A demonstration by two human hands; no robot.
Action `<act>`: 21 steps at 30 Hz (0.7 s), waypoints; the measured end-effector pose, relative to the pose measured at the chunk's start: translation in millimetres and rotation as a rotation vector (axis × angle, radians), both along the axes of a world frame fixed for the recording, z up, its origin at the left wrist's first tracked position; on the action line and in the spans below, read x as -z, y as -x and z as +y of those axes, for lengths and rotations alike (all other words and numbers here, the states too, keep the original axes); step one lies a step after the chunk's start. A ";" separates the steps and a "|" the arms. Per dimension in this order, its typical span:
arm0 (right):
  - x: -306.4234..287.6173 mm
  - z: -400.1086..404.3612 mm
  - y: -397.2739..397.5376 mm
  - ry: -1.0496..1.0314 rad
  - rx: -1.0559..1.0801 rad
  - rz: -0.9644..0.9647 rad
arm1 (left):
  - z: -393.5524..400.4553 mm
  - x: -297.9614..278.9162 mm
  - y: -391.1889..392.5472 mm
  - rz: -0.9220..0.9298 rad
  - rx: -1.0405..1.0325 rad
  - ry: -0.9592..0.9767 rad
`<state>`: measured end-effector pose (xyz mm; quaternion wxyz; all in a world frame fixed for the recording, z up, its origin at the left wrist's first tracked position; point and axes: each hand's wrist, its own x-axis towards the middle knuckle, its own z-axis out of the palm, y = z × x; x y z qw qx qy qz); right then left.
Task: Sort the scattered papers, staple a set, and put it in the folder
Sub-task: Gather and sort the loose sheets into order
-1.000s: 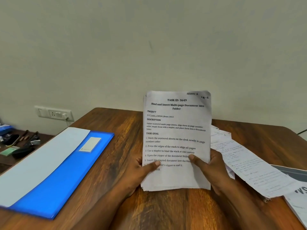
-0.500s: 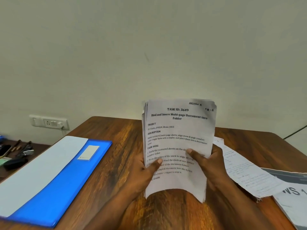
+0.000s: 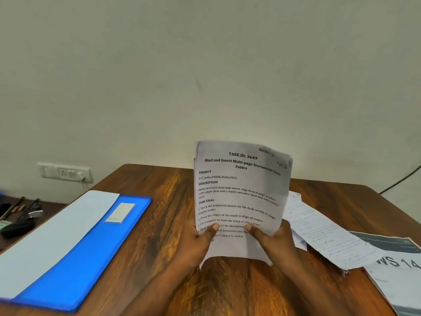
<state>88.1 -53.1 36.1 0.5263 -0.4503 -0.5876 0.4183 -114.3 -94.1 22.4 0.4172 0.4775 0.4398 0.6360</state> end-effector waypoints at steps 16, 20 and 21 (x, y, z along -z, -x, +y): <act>7.5 3.2 -1.6 0.072 -0.065 0.023 | 0.8 11.5 6.9 0.232 -0.051 0.011; -35.0 18.2 -23.8 0.055 -0.090 0.251 | 0.4 -1.1 18.9 0.246 0.023 0.024; -49.5 23.1 -32.5 0.026 -0.097 0.277 | 2.0 -2.9 24.0 0.274 0.056 0.025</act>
